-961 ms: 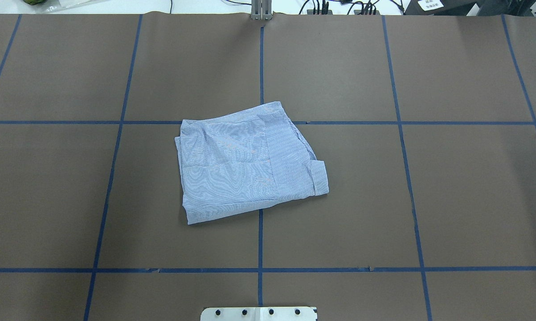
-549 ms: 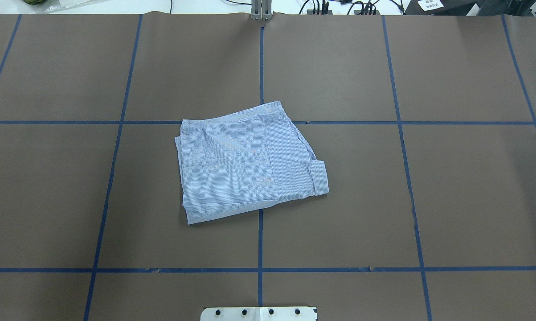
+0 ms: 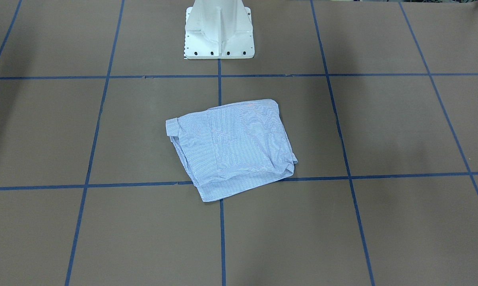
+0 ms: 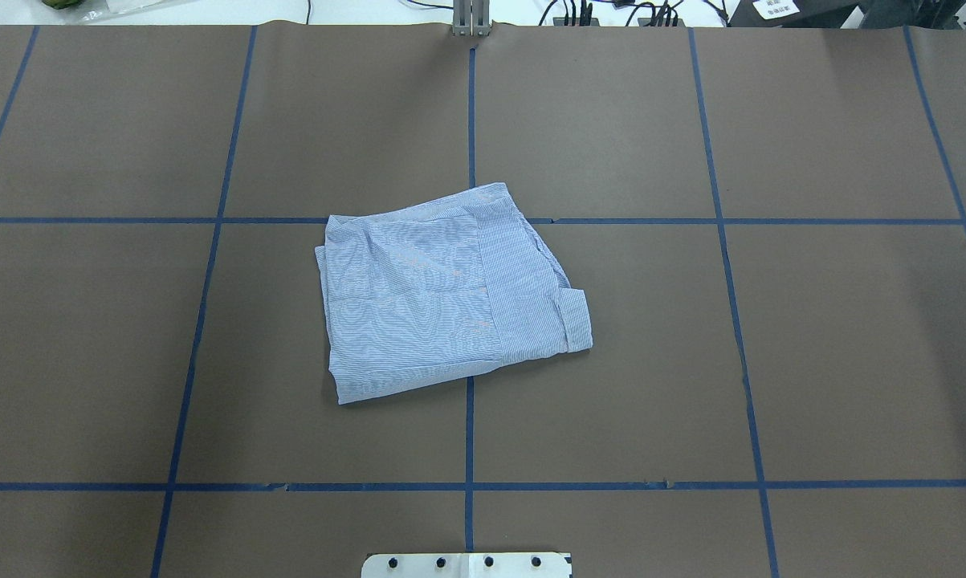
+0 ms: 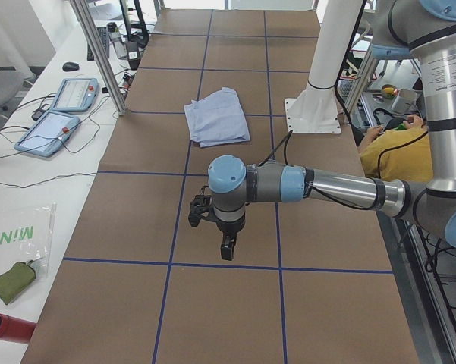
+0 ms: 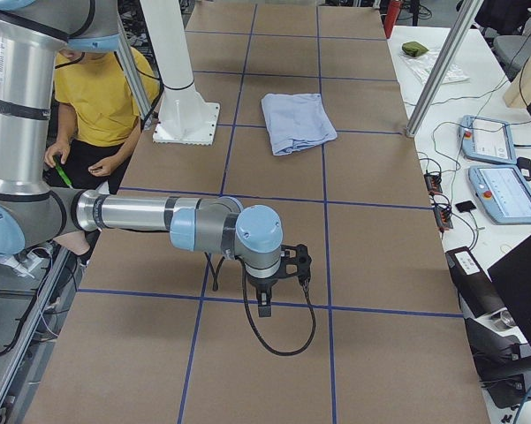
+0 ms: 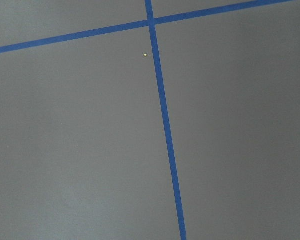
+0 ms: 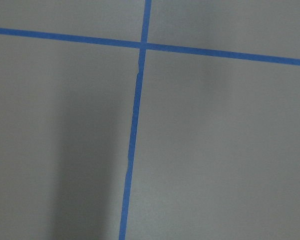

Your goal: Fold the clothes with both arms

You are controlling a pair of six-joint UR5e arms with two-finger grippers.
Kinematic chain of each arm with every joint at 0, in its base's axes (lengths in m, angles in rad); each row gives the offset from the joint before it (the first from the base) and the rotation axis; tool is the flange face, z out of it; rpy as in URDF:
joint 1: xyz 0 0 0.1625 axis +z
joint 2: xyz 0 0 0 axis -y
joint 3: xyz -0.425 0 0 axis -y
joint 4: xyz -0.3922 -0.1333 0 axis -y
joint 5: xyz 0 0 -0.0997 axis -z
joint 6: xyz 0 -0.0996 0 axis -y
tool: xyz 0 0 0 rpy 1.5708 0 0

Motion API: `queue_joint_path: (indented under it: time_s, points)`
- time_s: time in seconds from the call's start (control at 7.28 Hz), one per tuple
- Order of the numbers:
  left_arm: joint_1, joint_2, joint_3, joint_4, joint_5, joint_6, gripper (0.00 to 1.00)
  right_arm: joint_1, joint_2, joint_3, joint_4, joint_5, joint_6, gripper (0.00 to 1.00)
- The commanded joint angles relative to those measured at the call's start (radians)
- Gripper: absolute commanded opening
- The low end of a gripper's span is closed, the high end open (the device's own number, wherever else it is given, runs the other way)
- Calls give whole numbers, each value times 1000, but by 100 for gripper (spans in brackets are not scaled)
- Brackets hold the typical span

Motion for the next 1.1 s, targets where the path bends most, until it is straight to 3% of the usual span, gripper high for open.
queue_joint_path:
  time_s: [0.0,0.96]
  points:
    - [0,3,-2,0,0,0,100,-62,1,9,56,-4,91,100]
    - [0,5,0,0,-3,-1,100,-71,-9,1,75,-4,86,100]
